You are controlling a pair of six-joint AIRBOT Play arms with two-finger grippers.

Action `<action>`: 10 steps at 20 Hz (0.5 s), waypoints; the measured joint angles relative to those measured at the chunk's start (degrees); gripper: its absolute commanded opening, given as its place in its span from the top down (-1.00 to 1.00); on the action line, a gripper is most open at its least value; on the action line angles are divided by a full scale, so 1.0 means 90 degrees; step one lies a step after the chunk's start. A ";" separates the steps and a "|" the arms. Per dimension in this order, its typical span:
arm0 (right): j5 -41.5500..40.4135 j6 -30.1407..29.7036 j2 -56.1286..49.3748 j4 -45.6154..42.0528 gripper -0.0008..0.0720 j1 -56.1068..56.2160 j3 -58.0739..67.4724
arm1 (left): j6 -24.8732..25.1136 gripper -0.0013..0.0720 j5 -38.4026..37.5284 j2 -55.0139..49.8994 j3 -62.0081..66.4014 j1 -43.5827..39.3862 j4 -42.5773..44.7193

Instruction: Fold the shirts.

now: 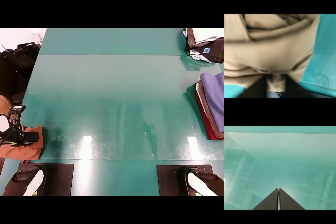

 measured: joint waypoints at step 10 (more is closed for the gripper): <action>-0.0772 0.0000 0.0440 0.0012 0.93 0.0000 0.0007 | -0.0034 0.91 0.0112 0.0000 0.3543 -0.0053 -0.0311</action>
